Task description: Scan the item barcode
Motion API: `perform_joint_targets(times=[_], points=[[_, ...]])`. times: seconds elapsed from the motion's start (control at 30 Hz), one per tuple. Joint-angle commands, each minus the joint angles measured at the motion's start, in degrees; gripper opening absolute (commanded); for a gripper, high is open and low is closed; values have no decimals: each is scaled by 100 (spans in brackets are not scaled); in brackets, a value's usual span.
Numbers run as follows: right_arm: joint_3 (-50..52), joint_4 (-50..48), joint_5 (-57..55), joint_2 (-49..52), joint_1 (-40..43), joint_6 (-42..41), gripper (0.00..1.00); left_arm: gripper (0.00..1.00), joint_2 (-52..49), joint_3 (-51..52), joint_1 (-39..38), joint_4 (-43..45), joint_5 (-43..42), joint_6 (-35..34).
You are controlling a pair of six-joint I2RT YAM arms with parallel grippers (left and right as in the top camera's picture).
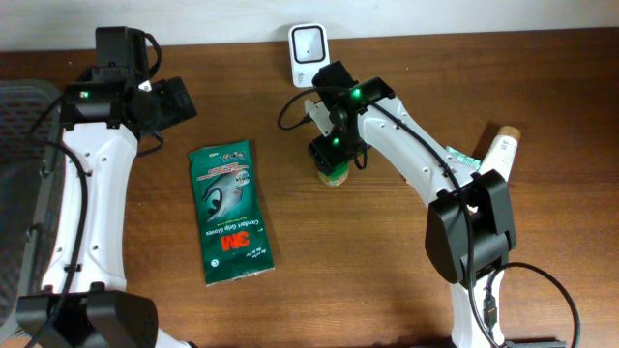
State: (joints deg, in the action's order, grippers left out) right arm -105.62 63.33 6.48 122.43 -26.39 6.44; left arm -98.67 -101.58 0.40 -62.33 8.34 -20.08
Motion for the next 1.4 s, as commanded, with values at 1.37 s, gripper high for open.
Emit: perform_joint_targets(times=[1.37], points=[[-1276, 822, -400, 710, -138, -1945, 93, 99, 17, -57, 15, 9, -15, 87]])
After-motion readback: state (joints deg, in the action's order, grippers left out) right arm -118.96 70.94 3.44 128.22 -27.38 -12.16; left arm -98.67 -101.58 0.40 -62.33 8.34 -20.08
